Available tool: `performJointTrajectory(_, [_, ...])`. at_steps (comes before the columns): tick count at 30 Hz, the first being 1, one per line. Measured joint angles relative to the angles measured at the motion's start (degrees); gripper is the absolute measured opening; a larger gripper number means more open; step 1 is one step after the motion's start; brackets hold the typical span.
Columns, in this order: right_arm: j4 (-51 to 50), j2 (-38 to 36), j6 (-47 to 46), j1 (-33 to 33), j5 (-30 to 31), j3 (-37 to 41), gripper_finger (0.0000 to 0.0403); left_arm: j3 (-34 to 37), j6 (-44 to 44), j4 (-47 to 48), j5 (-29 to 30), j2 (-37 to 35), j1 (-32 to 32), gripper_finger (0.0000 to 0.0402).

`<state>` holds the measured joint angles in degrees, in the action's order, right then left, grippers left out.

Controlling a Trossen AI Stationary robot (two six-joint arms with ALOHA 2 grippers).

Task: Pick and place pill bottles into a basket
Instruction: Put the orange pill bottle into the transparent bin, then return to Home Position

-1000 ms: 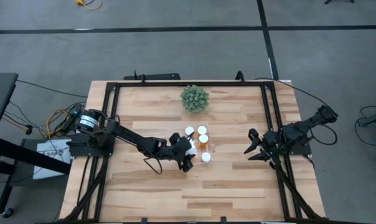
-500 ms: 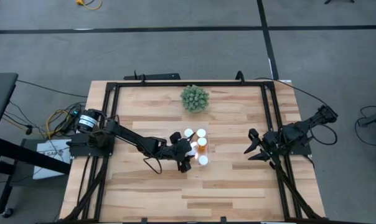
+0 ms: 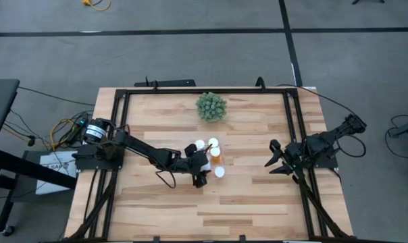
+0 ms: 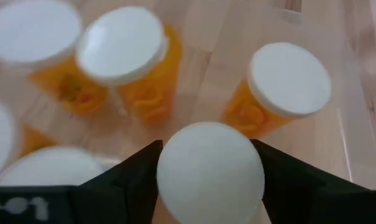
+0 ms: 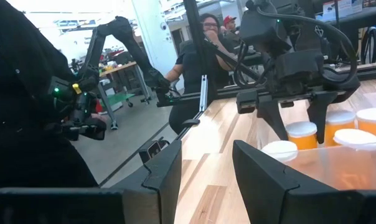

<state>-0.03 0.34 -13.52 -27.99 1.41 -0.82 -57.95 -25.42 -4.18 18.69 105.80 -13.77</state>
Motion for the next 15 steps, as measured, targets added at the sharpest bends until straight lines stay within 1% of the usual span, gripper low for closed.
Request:
performJointTrajectory(9, [0.0,0.0,0.0,0.0,0.0,0.0,0.0136,-0.6,-0.4,0.1,-0.4,0.2,0.0,0.0272])
performJointTrajectory(15, [0.0,0.0,0.0,0.0,0.0,0.0,0.0136,-5.0,3.6,2.2,0.6,0.3,0.5,0.0281])
